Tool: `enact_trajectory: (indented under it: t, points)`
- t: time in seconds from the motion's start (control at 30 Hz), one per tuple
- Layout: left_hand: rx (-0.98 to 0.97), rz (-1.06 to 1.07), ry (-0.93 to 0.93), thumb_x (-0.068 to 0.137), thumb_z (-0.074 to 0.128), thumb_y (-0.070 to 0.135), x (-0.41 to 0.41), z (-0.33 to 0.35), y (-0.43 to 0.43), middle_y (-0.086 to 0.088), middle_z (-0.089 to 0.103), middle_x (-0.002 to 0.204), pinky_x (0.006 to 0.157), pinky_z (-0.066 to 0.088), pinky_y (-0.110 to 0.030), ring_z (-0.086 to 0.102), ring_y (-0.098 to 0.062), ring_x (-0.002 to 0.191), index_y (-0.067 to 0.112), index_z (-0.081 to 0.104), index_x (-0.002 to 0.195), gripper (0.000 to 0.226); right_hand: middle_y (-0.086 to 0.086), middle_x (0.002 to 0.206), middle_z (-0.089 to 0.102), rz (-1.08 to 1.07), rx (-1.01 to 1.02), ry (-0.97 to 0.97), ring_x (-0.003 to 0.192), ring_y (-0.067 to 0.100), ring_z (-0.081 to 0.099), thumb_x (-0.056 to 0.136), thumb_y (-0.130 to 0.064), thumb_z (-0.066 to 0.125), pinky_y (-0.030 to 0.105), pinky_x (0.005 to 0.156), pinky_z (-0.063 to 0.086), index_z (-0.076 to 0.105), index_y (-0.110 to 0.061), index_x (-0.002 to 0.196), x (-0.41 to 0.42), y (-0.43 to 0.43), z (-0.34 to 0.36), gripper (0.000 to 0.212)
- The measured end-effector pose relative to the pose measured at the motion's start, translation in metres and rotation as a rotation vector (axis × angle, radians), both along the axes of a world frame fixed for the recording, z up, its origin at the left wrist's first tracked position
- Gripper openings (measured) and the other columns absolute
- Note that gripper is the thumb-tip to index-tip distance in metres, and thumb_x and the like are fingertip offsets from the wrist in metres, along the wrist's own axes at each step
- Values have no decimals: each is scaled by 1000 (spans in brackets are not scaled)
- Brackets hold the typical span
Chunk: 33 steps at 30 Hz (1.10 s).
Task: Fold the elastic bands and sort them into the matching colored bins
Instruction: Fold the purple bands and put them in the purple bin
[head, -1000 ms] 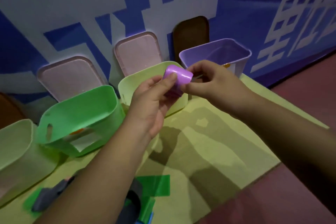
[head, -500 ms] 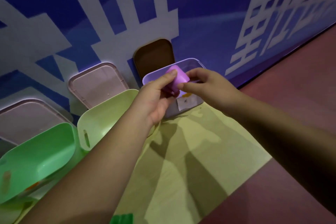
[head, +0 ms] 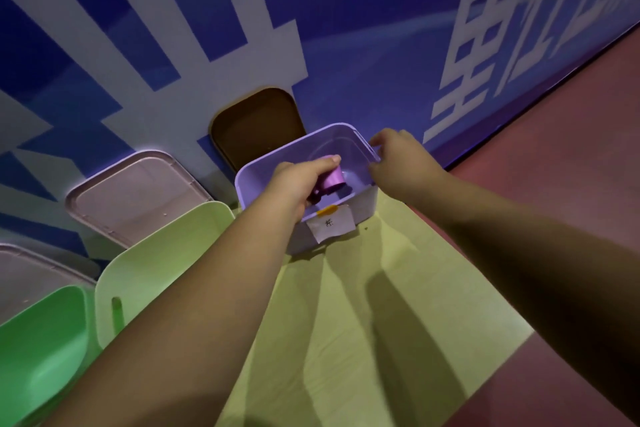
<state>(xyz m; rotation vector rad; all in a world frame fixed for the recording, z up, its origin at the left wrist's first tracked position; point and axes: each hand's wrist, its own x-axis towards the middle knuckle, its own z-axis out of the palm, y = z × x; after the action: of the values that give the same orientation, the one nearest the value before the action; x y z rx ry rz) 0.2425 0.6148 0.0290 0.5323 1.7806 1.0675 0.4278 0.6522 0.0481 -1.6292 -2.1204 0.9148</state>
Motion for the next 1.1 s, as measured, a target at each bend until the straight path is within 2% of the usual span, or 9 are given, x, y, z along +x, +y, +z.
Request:
enact_trajectory:
  t: [0.07, 0.17, 0.33, 0.47, 0.63, 0.73, 0.83, 1.0, 1.1]
  points:
    - [-66, -25, -13, 68, 99, 33, 5, -11, 12, -19, 80, 99, 86, 65, -51, 78, -36, 89, 6, 77, 106, 51, 15, 125, 67, 3, -5, -14, 101, 34, 64, 97, -11, 61, 35, 77, 49, 66, -10, 133, 0, 3, -11, 36]
    - [-161, -62, -20, 67, 98, 37, 10, -26, 28, -18, 79, 99, 79, 66, -44, 71, -32, 80, 8, 76, 109, 55, 12, 121, 72, -10, 2, 49, 98, 30, 67, 99, -6, 58, 33, 77, 50, 69, -11, 135, 2, 2, -18, 38]
    - [-264, -74, 34, 83, 87, 47, 15, -35, 45, -16, 77, 102, 89, 63, -46, 72, -32, 89, 10, 72, 113, 50, 11, 135, 68, -29, 20, 121, 113, 29, 68, 101, -8, 57, 35, 92, 56, 66, -15, 143, 3, 4, -21, 43]
    - [-299, -58, 52, 88, 83, 49, 22, -38, 47, -13, 73, 93, 72, 61, -38, 70, -28, 78, 12, 68, 114, 47, 11, 143, 58, -19, 41, 106, 120, 29, 63, 103, -12, 57, 35, 100, 53, 63, -15, 148, 1, 5, -21, 45]
    - [-345, -58, 88, 78, 83, 66, 22, -52, 49, -15, 78, 90, 81, 63, -45, 75, -35, 83, 14, 72, 110, 63, 10, 141, 58, -66, 13, 129, 117, 26, 65, 103, -17, 61, 27, 91, 49, 64, -16, 146, 3, 4, -22, 43]
    - [-336, -80, 108, 87, 75, 67, 27, -40, 46, -15, 76, 94, 77, 61, -40, 72, -33, 84, 13, 69, 107, 58, 10, 141, 61, -73, -7, 149, 118, 25, 66, 103, -17, 61, 30, 98, 53, 64, -18, 146, 4, 2, -23, 43]
    - [-356, -117, 146, 90, 66, 73, 27, -33, 41, -18, 76, 95, 85, 63, -43, 74, -34, 87, 11, 68, 103, 63, 9, 142, 62, -89, -16, 144, 119, 24, 66, 103, -17, 58, 33, 104, 53, 64, -20, 147, 6, -2, -23, 45]
    - [-289, -147, 196, 103, 59, 39, 21, -15, 20, -13, 72, 80, 81, 62, -38, 67, -26, 67, 12, 64, 100, 27, 9, 143, 63, -148, -22, 165, 130, 25, 61, 102, -21, 55, 36, 111, 47, 62, -15, 148, 8, -16, -19, 46]
    - [-228, -141, 191, 104, 58, 29, 11, 1, -2, -12, 69, 84, 89, 62, -41, 68, -25, 72, 8, 61, 99, 22, 11, 143, 53, -253, 7, 183, 128, 32, 58, 100, -28, 57, 41, 109, 47, 62, -14, 143, -2, -35, -10, 45]
